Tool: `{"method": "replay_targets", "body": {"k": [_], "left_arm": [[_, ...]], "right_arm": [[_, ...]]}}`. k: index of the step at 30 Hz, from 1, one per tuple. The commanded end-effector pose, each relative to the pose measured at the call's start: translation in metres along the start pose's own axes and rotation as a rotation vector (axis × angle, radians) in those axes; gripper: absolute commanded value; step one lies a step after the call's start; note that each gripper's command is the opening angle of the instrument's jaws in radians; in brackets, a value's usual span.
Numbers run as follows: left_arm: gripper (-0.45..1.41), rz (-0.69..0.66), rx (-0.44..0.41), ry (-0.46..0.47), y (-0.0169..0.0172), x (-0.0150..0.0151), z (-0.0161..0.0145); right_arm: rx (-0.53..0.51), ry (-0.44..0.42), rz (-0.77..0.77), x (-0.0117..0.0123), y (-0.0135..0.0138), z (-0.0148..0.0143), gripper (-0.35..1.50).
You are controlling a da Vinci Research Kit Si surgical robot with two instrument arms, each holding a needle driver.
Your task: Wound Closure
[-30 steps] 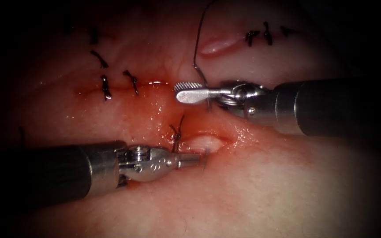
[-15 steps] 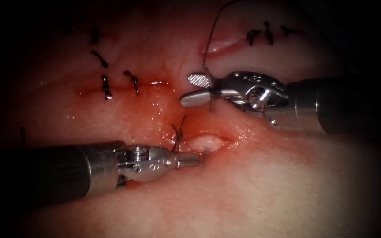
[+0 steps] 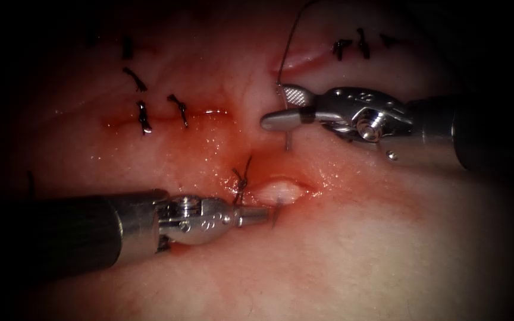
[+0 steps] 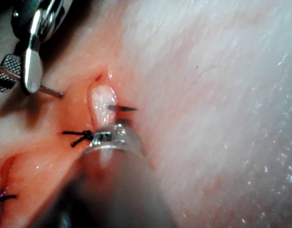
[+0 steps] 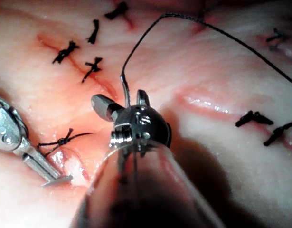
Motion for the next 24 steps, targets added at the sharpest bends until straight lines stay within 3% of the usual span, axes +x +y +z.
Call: {"method": "replay_targets", "body": {"k": [1,2,4,5,6,9,12,15,19,21,22,24], "left_arm": [[-0.33,0.001,0.001,0.001,-0.0002,0.0001,0.0008],[-0.33,0.001,0.001,0.001,-0.0002,0.0001,0.0007],[-0.33,0.001,0.0,0.001,-0.0002,0.0001,0.0007],[-0.33,0.001,0.0,0.001,-0.0002,0.0001,0.0007],[-0.33,0.001,0.0,0.001,-0.0002,0.0001,0.0007],[-0.33,0.002,-0.001,0.002,-0.0003,0.0001,0.0006],[-0.33,0.001,-0.002,0.003,-0.0003,0.0,0.0005],[-0.33,0.002,-0.003,0.003,-0.0003,0.0,0.0004],[-0.35,0.002,-0.005,0.005,-0.0004,-0.0002,0.0003],[-0.35,0.002,-0.005,0.005,-0.0004,-0.0002,0.0003],[-0.35,0.002,-0.005,0.005,-0.0004,-0.0002,0.0003],[-0.35,0.002,-0.005,0.005,-0.0004,-0.0002,0.0003]], "right_arm": [[0.001,0.005,0.002,0.0004,-0.0005,0.0017,1.28],[0.0,0.005,0.002,0.0004,-0.0005,0.0017,1.21],[0.003,0.008,0.002,0.0004,-0.0005,0.0015,0.84],[-0.006,0.007,0.001,0.0003,-0.0005,0.0013,0.39],[-0.029,0.002,0.024,0.0002,-0.0005,0.0009,-0.28],[-0.097,-0.012,0.077,0.0002,-0.0003,0.0003,-0.35],[-0.081,-0.009,0.102,0.0001,-0.0002,0.0003,-0.35],[-0.007,-0.008,0.216,-0.0003,-0.0003,0.0008,-0.35],[0.173,-0.059,0.467,-0.0018,-0.0008,0.0016,-0.35],[0.195,-0.07,0.5,-0.0021,-0.001,0.0017,-0.35],[0.275,-0.12,0.636,-0.0032,-0.0018,0.0018,-0.35],[0.318,-0.179,0.726,-0.0042,-0.0025,0.0016,-0.35]]}}
